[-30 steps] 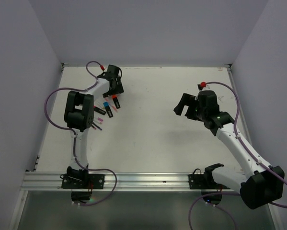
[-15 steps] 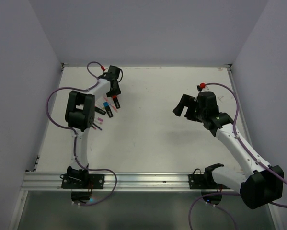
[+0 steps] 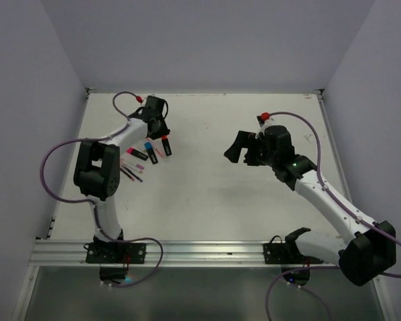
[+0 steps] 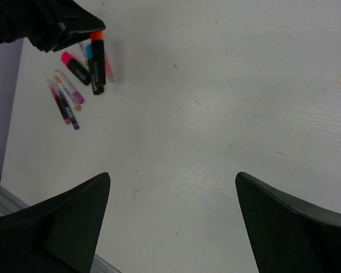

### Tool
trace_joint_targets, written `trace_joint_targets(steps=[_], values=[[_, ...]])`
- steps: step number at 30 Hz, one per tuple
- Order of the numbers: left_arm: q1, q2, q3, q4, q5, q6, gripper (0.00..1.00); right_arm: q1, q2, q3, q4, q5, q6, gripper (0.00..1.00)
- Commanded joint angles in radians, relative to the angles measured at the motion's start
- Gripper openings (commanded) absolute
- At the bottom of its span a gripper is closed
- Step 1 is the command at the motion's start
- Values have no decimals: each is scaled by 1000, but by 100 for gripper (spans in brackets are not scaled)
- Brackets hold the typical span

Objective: Open the pen caps

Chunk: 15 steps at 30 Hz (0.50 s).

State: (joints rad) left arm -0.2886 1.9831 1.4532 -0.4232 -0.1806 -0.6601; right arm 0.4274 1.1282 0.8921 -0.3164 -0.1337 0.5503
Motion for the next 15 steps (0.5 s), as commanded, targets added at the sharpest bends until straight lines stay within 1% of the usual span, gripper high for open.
trace_joint_targets(steps=[1, 4, 7, 9, 11, 15], values=[[-52, -191, -60, 124, 38, -82, 7, 86, 25, 50, 161, -32, 25, 96], [-98, -330, -144, 153, 32, -121, 7, 152, 73, 62, 229, -32, 53, 95], [-150, -430, -201, 172, 3, -151, 7, 210, 134, 99, 264, -26, 53, 93], [-187, -475, -226, 184, -11, -176, 7, 250, 168, 128, 292, -26, 50, 90], [-217, -535, -255, 196, -22, -194, 6, 269, 212, 149, 310, -29, 53, 90], [-261, -599, -272, 202, -65, -197, 5, 307, 257, 171, 407, -52, 69, 86]])
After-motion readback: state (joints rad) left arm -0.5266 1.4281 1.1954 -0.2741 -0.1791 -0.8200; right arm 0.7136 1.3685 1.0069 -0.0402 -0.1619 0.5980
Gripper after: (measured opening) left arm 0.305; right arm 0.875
